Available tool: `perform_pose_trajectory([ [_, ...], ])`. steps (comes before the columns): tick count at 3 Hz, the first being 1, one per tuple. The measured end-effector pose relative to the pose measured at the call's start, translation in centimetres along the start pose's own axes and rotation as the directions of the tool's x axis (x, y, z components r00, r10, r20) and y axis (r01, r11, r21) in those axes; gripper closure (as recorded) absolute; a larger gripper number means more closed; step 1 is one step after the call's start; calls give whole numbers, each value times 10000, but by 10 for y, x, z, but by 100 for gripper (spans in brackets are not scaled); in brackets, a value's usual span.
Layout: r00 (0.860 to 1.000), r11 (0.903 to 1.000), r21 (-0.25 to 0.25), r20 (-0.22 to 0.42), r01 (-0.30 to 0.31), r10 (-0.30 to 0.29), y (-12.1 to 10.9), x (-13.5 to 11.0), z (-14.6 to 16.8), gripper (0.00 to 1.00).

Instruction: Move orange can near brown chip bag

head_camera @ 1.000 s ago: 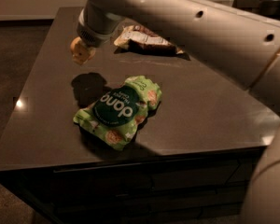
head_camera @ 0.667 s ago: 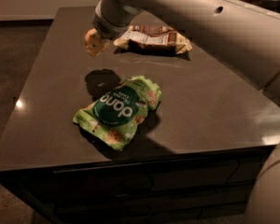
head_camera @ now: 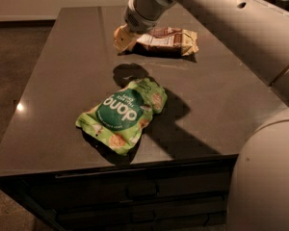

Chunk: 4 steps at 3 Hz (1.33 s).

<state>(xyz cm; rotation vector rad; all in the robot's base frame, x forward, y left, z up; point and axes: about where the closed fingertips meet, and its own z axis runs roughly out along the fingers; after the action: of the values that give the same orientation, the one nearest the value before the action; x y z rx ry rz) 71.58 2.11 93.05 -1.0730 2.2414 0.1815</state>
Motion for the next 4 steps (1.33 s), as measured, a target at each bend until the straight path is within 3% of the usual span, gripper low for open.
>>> perform_pose_trajectory([
  [1,9957,9951,345,30,-921,921,-21,24,-15,100],
  [2,9864,9856,460,-126,-1629,1636,-25,56,-14,100],
  [3,9790,9788,566,-420,-1970,1995,-28,74,-1,85],
  [4,9755,9756,673,-570,-2088,2127,-36,79,9,62],
])
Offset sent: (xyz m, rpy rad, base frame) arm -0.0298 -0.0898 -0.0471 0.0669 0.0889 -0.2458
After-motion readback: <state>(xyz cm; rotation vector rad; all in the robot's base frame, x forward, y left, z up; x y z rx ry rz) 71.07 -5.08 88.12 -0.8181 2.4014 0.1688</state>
